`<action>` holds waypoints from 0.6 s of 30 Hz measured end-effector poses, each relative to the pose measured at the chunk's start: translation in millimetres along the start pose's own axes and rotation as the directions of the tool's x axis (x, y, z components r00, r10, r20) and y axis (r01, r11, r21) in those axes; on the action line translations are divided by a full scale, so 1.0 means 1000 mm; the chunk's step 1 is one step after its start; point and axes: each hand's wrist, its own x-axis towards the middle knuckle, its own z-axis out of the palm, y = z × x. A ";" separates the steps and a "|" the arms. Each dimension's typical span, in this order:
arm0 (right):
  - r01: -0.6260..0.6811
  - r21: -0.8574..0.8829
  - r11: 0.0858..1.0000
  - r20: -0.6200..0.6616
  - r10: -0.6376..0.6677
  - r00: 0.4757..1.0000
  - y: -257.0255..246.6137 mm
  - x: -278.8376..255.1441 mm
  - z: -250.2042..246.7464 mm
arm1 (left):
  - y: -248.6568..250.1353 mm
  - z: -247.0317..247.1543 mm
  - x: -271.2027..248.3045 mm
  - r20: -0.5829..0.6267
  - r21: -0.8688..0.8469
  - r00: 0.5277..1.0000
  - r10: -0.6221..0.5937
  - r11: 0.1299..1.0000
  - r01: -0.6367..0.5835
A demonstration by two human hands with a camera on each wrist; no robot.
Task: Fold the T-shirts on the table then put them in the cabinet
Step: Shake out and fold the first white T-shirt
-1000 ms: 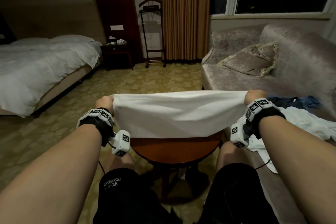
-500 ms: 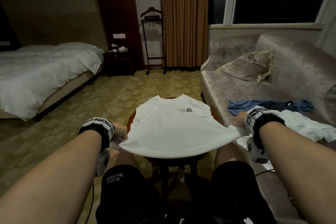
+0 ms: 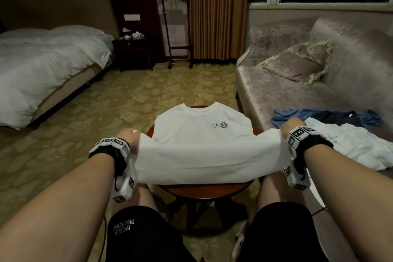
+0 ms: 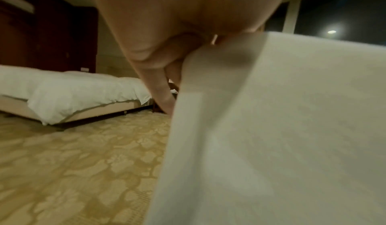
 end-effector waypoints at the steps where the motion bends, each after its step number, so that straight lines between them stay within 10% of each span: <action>1: -0.018 0.003 1.000 -0.010 0.018 1.000 -0.005 0.005 -0.004 | 0.003 -0.002 0.009 -0.038 -0.066 0.999 -0.014 0.998 0.011; 7: -0.039 0.395 0.918 -0.252 0.149 0.956 -0.040 0.071 -0.009 | 0.027 -0.009 0.076 -0.264 -0.349 0.961 -0.083 0.937 -0.015; 18: -0.016 0.477 0.879 -0.344 0.204 0.917 -0.113 0.195 -0.003 | 0.065 0.004 0.211 -0.330 -0.407 0.937 -0.113 0.913 -0.033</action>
